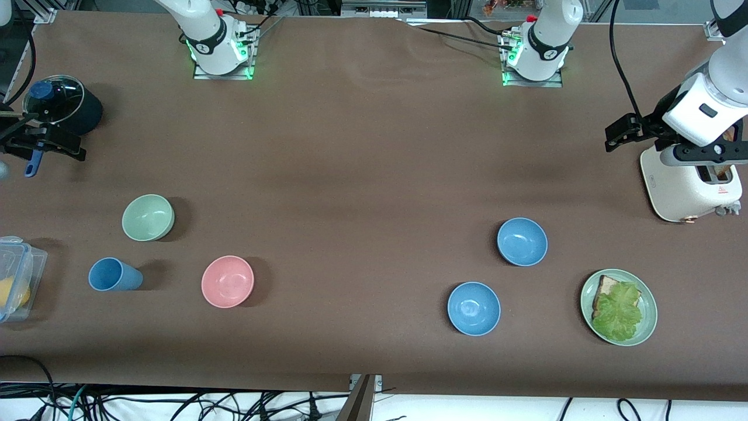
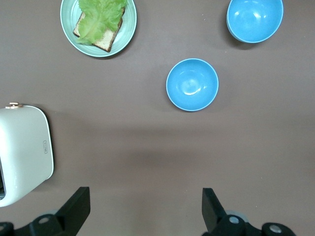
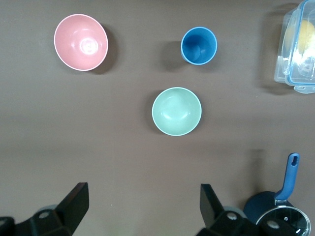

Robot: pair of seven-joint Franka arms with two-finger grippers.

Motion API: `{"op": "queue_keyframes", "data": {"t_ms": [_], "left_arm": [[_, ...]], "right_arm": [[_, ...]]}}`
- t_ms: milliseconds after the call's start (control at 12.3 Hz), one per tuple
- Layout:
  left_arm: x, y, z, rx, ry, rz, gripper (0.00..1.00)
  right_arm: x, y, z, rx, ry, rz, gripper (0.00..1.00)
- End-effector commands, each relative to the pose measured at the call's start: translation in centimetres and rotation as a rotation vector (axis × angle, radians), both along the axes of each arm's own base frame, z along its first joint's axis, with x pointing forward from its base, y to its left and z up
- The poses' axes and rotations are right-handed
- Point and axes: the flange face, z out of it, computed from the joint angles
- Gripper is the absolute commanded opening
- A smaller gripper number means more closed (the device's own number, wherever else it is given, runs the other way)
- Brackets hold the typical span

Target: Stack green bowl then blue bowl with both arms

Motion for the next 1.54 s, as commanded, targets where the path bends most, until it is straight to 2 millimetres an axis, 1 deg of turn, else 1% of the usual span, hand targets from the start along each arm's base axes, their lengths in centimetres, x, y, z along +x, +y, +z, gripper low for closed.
{"op": "queue_keyframes", "data": {"t_ms": [0, 324, 810, 1457], "left_arm": [[-0.32, 0.02, 0.64, 0.019, 0.001, 0.001, 1.00], [-0.32, 0.10, 0.64, 0.019, 0.001, 0.002, 1.00], [-0.34, 0.02, 0.63, 0.019, 0.003, 0.001, 1.00], [-0.34, 0.02, 0.63, 0.019, 0.003, 0.001, 1.00]], "right_arm": [[-0.08, 0.08, 0.21, 0.016, -0.009, -0.018, 1.00], [-0.06, -0.55, 0.27, 0.015, -0.011, -0.014, 1.00], [-0.08, -0.83, 0.27, 0.013, -0.011, -0.026, 1.00], [-0.07, -0.64, 0.27, 0.015, -0.011, -0.024, 1.00]]}}
